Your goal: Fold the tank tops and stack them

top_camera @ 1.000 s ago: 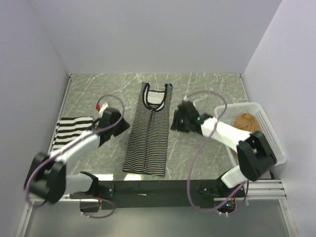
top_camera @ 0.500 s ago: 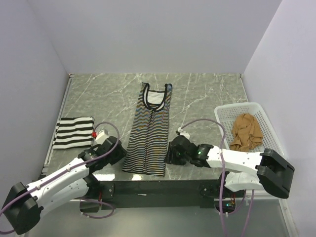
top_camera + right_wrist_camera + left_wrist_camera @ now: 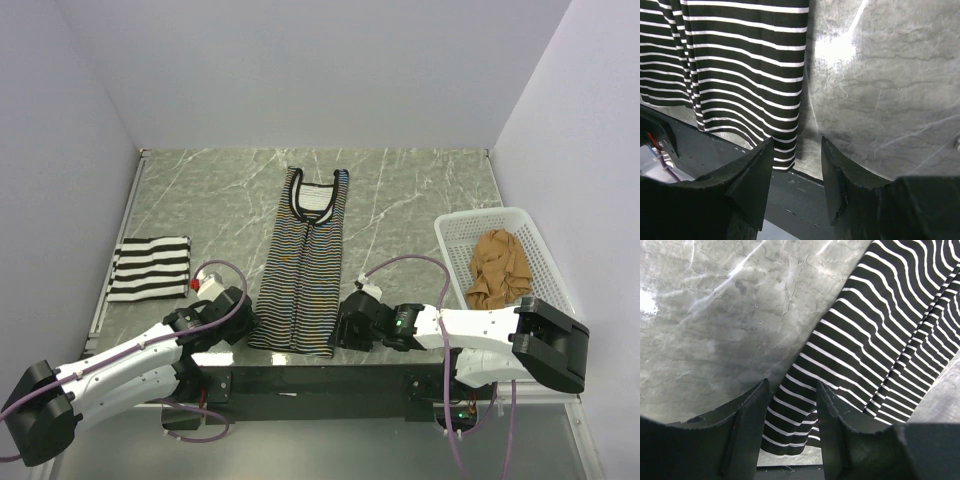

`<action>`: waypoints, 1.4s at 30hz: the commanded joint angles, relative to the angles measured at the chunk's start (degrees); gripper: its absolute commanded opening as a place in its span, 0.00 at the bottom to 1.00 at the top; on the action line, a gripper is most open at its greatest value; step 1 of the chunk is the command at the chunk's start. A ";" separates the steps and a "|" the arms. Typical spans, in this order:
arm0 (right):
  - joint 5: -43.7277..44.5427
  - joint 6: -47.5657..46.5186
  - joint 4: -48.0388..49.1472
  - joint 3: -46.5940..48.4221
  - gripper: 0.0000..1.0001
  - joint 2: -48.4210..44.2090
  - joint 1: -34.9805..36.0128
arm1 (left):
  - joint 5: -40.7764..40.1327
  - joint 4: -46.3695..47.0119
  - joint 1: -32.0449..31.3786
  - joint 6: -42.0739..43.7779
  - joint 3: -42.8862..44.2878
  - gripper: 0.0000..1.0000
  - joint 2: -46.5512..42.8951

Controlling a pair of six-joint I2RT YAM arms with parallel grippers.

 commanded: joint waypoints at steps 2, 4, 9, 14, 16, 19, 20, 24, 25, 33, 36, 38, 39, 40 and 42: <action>1.50 2.22 1.09 -1.47 0.50 -0.71 1.08 | 0.73 0.26 -0.50 -1.93 -1.58 0.49 0.45; 0.98 2.04 1.71 -1.47 0.50 -0.19 1.34 | 1.17 0.70 -0.59 -2.28 -2.28 0.48 0.02; 0.01 2.48 3.38 -0.86 0.49 4.11 2.40 | 2.22 1.93 -0.77 -2.46 -4.48 0.45 -2.62; 0.97 3.45 2.77 -0.06 0.45 5.97 3.01 | 3.45 3.16 -0.77 -1.85 -5.54 0.42 -3.42; 1.15 3.97 2.68 -0.85 0.41 5.62 2.93 | 4.33 4.21 -0.77 -1.15 -5.80 0.41 -2.98; 1.67 4.33 1.98 -1.73 0.23 4.74 3.01 | 5.21 5.44 -0.86 -0.18 -5.98 0.37 -2.71; 1.85 4.41 1.11 -1.73 0.14 4.56 3.01 | 5.47 5.88 -0.86 0.00 -5.98 0.36 -2.54; 2.56 3.89 -0.75 -1.82 0.00 3.34 3.01 | 6.53 7.73 -0.86 2.28 -5.63 0.33 -1.75; 2.64 3.80 -1.36 -1.91 0.00 3.24 3.01 | 6.62 8.00 -0.86 2.63 -5.45 0.31 -1.40; 5.10 1.52 -6.71 -3.49 0.00 -0.70 0.82 | 10.92 14.66 -1.20 7.55 -3.96 0.22 3.08; 5.46 -0.06 -8.30 -4.63 0.00 -3.16 -0.67 | 12.06 17.39 -1.64 8.78 -3.52 0.20 5.01; 5.89 -0.33 -9.53 -5.25 0.00 -5.62 -1.29 | 12.42 18.63 -2.26 9.31 -2.99 0.20 6.16; 5.98 -0.42 -9.80 -5.77 0.00 -6.33 -1.38 | 12.59 19.07 -2.61 9.75 -2.73 0.20 7.38; 5.98 -0.42 -10.15 -6.04 0.00 -7.03 -1.47 | 12.60 19.25 -3.40 9.93 -2.38 0.20 8.00; 5.72 -0.42 -10.41 -6.57 0.00 -8.35 -1.47 | 12.51 19.68 -4.71 9.76 -2.02 0.22 8.97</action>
